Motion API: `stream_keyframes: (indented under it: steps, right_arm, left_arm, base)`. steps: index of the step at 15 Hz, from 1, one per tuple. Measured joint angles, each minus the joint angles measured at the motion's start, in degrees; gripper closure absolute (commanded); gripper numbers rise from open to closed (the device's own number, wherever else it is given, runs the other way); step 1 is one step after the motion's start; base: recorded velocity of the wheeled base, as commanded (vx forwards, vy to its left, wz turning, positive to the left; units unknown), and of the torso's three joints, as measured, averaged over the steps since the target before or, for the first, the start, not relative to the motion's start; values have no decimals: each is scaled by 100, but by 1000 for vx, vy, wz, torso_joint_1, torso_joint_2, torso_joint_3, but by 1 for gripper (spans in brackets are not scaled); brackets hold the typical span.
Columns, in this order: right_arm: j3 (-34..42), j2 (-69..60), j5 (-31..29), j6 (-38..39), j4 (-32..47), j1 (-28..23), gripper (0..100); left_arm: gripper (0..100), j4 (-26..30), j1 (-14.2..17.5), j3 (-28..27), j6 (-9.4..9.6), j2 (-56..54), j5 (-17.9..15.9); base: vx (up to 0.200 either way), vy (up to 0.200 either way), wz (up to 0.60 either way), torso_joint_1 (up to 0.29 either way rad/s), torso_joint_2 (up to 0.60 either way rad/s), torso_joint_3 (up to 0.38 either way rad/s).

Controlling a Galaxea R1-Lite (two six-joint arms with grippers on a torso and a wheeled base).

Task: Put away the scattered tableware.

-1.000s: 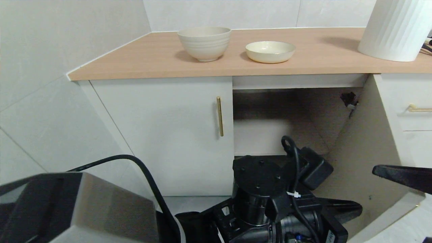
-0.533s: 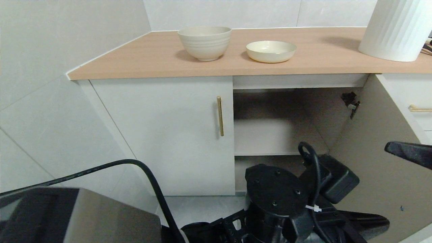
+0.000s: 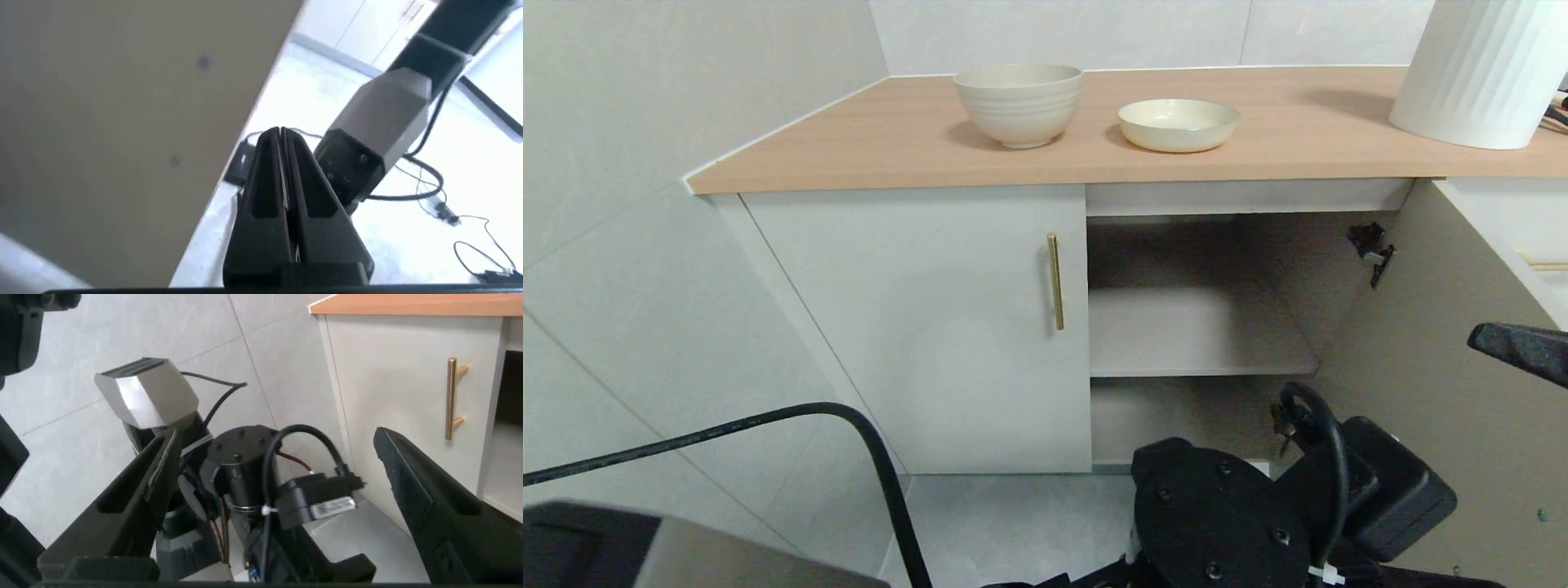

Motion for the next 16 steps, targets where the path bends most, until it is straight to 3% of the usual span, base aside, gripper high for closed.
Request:
stream_keyframes:
  steps: [3,6,9,11,13,16]
  right_arm:
    - [6,87,-7,13,21,-1,0]
    - [-13,323,-104,18,22,-20,0]
    - [-269,907,-488,11,0,-61,0]
    - [-499,1359,-588,13,22,-113,0]
    - [-711,1858,-730,2,65,-354,0]
    - [-1045,2627,-1185,-6,111,-1131,0]
  left_arm:
    - [100,0,235,96,5,-66,266]
    - [100,-2,891,455,11,-383,343]
    - [100,143,2249,942,29,-1039,347]
    - [100,580,2948,1313,40,-1637,343]
    - [100,1626,3611,1593,41,-2394,345]
    - [100,2879,4579,1737,46,-3511,351]
  base:
    - [0,0,0,0,0,0]
    - [0,0,0,0,0,0]
    - [0,0,0,0,0,0]
    - [0,0,0,0,0,0]
    - [0,0,0,0,0,0]
    - [0,0,0,0,0,0]
